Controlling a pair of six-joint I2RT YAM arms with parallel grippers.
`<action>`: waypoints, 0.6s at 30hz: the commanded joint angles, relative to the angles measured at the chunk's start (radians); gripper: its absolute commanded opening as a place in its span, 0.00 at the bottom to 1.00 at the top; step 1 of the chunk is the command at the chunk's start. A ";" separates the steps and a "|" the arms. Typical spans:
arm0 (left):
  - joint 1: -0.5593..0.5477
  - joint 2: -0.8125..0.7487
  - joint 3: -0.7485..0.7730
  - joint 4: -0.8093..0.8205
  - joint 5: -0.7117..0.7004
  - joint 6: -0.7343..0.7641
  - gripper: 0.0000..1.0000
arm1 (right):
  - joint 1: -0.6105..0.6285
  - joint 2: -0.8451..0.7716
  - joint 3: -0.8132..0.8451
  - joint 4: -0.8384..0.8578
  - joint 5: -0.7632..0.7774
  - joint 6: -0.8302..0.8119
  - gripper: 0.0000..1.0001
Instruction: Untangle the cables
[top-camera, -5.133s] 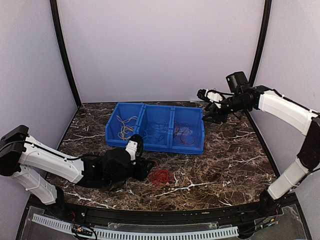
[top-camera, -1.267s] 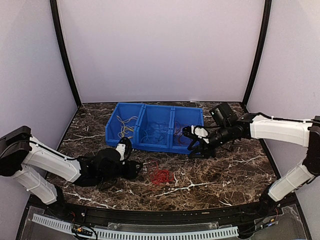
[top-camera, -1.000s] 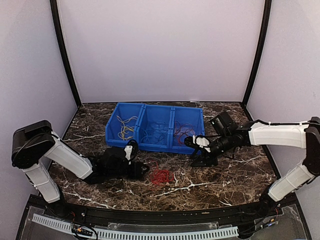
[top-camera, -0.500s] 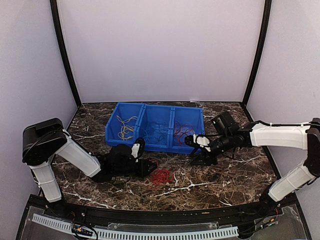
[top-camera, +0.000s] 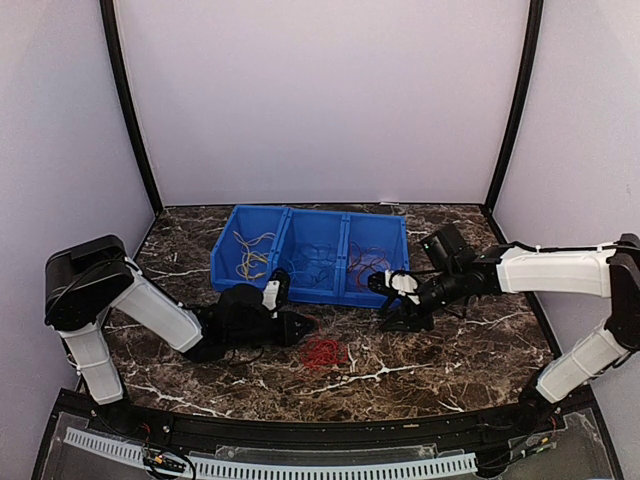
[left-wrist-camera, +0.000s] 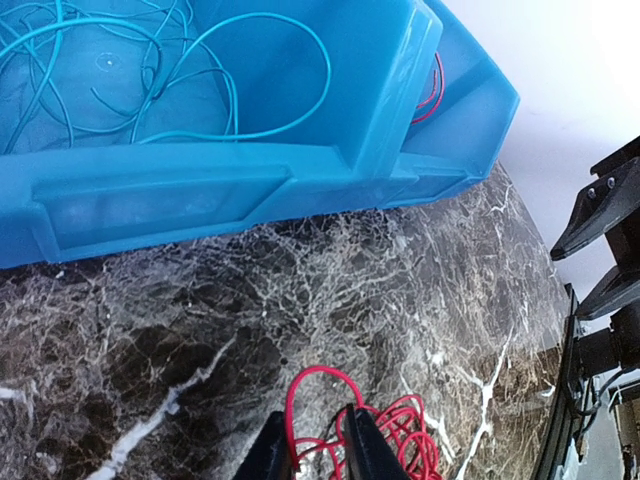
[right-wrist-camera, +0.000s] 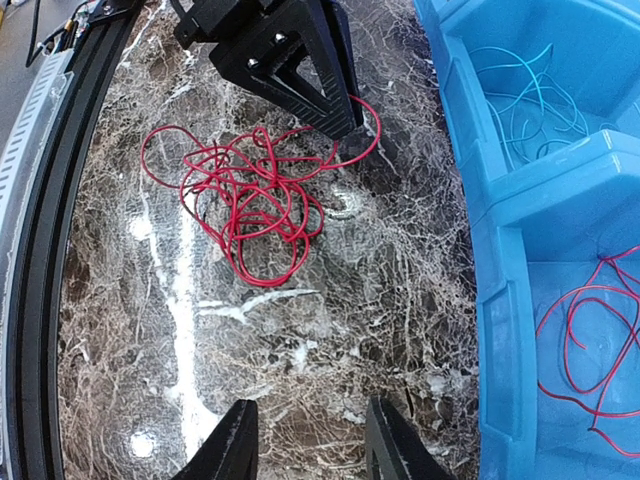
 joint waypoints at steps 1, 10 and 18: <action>0.006 -0.013 0.026 -0.008 -0.020 -0.001 0.14 | 0.007 0.010 -0.004 0.025 -0.006 -0.010 0.39; 0.005 -0.155 -0.001 -0.080 -0.018 0.064 0.00 | 0.006 -0.014 0.033 0.008 -0.016 0.043 0.38; -0.005 -0.504 0.005 -0.314 -0.014 0.195 0.00 | 0.008 0.011 0.309 -0.164 -0.093 0.144 0.40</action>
